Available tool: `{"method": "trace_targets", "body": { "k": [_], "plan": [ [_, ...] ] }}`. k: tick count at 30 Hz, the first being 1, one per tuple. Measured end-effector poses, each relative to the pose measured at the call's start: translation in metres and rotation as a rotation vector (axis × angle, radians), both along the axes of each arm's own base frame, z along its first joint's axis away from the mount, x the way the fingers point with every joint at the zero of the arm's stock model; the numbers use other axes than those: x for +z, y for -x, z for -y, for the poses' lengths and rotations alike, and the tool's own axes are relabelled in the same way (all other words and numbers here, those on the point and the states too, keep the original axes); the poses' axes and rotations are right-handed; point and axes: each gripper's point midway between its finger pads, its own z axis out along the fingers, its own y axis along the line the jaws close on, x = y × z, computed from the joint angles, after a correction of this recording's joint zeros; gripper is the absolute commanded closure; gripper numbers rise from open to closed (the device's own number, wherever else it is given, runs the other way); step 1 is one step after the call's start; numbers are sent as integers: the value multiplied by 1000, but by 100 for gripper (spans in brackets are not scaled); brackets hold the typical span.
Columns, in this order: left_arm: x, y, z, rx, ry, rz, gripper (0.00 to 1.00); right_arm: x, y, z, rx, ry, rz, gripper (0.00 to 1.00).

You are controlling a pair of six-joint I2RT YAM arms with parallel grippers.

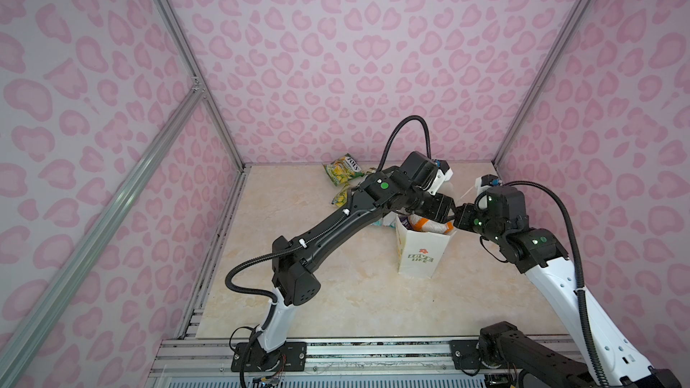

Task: Place the snacks into the paper bag
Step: 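Carry the orange bag with the left gripper over the paper bag opening, then lower the orange bag into the paper bag and open the left gripper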

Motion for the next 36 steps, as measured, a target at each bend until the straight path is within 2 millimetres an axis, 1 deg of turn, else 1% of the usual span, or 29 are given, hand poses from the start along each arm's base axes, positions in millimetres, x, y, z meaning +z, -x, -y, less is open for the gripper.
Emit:
{"method": "trace_targets", "body": {
  "k": [2,4,5,7,10,13,16,18,21,25,27,30,32,35,36],
  "plan": [
    [13,4,-6,-1,20,10,27,1,0,1,-3,-1,3,100],
    [20,7,-10,-2,31,20,25,2,1,1,-3,-1,2,100],
    [22,7,-11,1,32,26,25,3,2,1,-2,-1,2,100],
    [19,3,-11,21,14,50,28,6,2,1,-3,-2,7,100],
    [2,-13,-9,66,-43,73,33,9,4,1,-1,-4,5,100],
    [-30,-30,-6,108,-131,74,37,12,5,2,-1,-6,10,100],
    [-56,-42,-6,143,-202,73,43,14,6,2,0,-7,12,100],
    [-66,-46,-5,156,-231,76,44,16,6,0,5,-12,15,100],
    [-85,-52,-3,163,-268,74,47,18,6,0,8,-15,17,100],
    [-119,-53,5,144,-324,57,48,18,6,-1,11,-19,18,100],
    [-130,-49,11,125,-340,57,47,18,6,-2,16,-20,15,100],
    [-136,-41,18,90,-347,62,45,16,5,-3,19,-27,10,100],
    [-136,-37,18,79,-352,58,42,16,5,-4,21,-28,10,100],
    [-128,-35,16,73,-340,53,32,17,4,-5,24,-31,14,100],
    [-121,-34,14,71,-330,52,28,17,4,-5,21,-34,14,100]
  ]
}}
